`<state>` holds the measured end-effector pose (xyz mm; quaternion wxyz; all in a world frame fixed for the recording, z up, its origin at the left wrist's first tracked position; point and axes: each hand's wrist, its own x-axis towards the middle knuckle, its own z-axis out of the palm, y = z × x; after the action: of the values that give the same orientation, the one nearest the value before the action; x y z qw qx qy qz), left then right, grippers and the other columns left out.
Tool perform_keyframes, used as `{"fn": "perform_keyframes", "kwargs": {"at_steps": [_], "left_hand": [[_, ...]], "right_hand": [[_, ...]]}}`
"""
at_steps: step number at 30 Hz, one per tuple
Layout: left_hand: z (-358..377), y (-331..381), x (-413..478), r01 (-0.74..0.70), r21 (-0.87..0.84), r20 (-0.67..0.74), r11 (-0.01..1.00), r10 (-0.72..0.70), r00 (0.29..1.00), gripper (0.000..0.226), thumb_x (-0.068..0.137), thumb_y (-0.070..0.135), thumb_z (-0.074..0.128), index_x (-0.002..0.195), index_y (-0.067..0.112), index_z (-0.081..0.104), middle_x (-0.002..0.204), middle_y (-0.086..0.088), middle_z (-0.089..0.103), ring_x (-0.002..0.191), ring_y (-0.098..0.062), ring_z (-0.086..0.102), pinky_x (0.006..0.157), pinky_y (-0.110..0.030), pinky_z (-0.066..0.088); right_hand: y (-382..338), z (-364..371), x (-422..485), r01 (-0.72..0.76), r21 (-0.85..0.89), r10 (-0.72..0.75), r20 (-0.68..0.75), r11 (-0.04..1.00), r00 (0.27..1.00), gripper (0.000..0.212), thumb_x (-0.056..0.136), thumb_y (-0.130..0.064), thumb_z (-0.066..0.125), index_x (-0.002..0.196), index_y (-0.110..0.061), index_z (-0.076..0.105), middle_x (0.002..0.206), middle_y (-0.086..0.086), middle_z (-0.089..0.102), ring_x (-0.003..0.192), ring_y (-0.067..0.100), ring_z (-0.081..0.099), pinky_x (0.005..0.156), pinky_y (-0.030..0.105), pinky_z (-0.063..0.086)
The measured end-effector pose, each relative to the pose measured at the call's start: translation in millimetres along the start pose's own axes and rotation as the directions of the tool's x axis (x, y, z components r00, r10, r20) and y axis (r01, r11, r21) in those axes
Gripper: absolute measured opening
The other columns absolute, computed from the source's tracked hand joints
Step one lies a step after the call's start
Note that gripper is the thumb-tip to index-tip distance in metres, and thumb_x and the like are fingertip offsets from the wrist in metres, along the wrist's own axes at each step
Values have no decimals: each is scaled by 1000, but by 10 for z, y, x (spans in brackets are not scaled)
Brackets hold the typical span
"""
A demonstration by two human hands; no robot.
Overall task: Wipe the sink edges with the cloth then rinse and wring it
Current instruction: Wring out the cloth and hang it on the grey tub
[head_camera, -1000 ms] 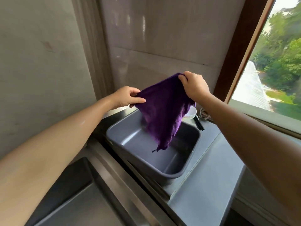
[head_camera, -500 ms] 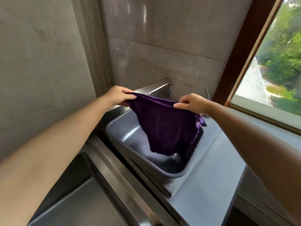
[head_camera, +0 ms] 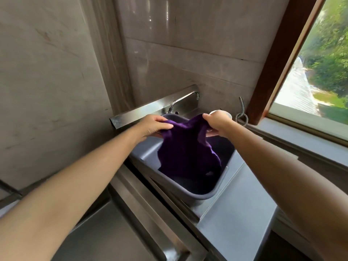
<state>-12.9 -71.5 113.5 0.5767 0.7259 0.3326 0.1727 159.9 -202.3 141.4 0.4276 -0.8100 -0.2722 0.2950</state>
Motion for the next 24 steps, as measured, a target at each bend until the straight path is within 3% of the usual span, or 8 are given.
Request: {"fn": "perform_keyframes", "kwargs": {"at_steps": [3, 6, 8, 11, 13, 16, 20, 24], "left_hand": [[335, -4, -92, -16, -44, 14, 999, 16, 1000, 14, 89, 5, 60, 102, 7, 65, 77, -7, 64, 66, -15, 63, 61, -25, 58], [520, 12, -158, -9, -94, 5, 996, 9, 1000, 18, 94, 18, 55, 104, 7, 65, 83, -9, 66, 74, -20, 65, 68, -30, 60], [552, 16, -177, -15, -130, 23, 991, 18, 1000, 25, 93, 29, 56, 102, 8, 66, 88, -9, 67, 78, -21, 66, 76, -36, 60], [553, 17, -195, -38, -125, 25, 991, 42, 999, 35, 85, 33, 66, 107, 5, 64, 92, -11, 67, 82, -22, 66, 82, -42, 58], [560, 24, -192, -64, -72, -8, 995, 64, 998, 32, 83, 19, 70, 109, 2, 62, 92, -12, 67, 85, -24, 65, 82, -43, 57], [494, 91, -168, -110, -12, -69, 994, 109, 992, 27, 84, -4, 63, 111, -6, 62, 81, -7, 64, 75, -21, 61, 74, -37, 55], [226, 290, -73, -177, 69, -93, 982, 183, 979, 27, 80, 3, 70, 105, -4, 67, 90, -17, 67, 76, -22, 64, 74, -37, 57], [84, 500, 2, -253, 134, -112, 958, 268, 957, 28, 76, 2, 74, 103, -2, 69, 76, -5, 66, 64, -6, 62, 65, -22, 54]], "right_hand": [[-129, 130, -52, -59, 347, 46, 46, 936, 998, 23, 96, -7, 45, 74, 0, 48, 68, 14, 55, 52, 23, 60, 51, 36, 59], [-196, 186, -83, -73, 395, 51, 66, 916, 997, 24, 95, -2, 44, 72, -1, 48, 72, 15, 55, 57, 24, 58, 66, 37, 56], [-216, 205, -100, -66, 345, 51, 51, 936, 997, 23, 93, 1, 47, 70, -4, 47, 76, 15, 56, 58, 23, 57, 64, 34, 57], [-248, 236, -136, -63, 322, 56, 30, 945, 998, 25, 90, 6, 48, 66, -2, 47, 67, 11, 53, 57, 22, 56, 76, 41, 56], [-278, 234, -127, -70, 303, 64, 29, 950, 998, 24, 90, 7, 48, 66, 0, 49, 65, 13, 56, 57, 24, 59, 69, 40, 58], [-292, 160, -105, -57, 144, 63, -39, 988, 997, 21, 81, 1, 52, 61, -2, 55, 54, 13, 64, 67, 30, 68, 79, 40, 58], [-271, 20, -64, 70, -202, -112, -202, 977, 973, 16, 70, -8, 49, 66, -1, 63, 65, 14, 68, 58, 31, 70, 61, 37, 61], [-320, -31, 17, 111, -304, -123, -19, 946, 992, 13, 82, -4, 46, 80, -8, 59, 66, 12, 61, 46, 23, 63, 45, 24, 54]]}}
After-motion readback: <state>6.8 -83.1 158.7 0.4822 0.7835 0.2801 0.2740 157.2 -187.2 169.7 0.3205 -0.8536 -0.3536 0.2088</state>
